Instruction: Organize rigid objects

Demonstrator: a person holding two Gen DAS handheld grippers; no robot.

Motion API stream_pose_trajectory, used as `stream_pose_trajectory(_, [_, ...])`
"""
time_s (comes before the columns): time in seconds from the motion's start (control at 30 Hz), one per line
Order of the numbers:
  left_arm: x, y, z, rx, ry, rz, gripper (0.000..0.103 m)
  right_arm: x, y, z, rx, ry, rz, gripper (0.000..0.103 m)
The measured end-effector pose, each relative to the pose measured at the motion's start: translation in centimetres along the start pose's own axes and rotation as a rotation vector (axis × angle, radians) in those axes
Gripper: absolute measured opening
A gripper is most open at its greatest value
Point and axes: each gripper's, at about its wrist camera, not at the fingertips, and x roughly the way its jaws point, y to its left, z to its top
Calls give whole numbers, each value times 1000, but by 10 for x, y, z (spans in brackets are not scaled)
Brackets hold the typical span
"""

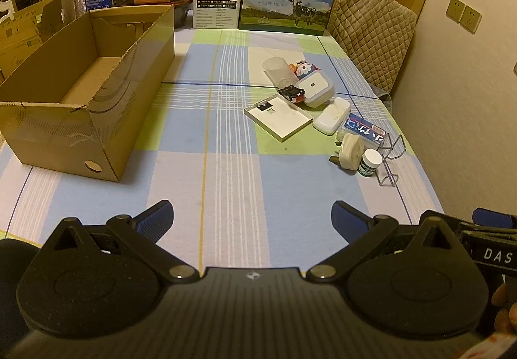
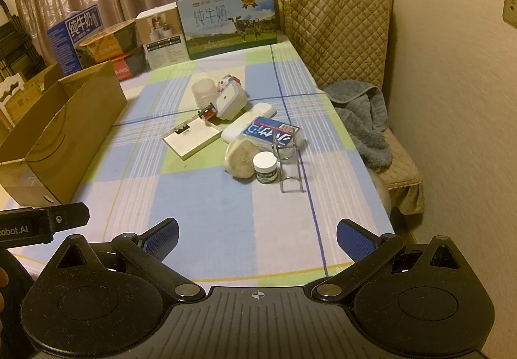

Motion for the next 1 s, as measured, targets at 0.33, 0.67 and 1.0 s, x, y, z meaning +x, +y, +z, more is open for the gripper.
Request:
stream_pose_trajectory(0.33, [0,1,0,-1,3,-3,102,1,-1,1,5,4,-1,101])
stream_pose_trajectory(0.67, [1,0,0,0,5,-5,102,1,-2,1,7,5,-1,101])
stream_pose_trajectory(1.0, [2,1,0,-4,9,-11,102,2,-5,-1,13,7,-2,101])
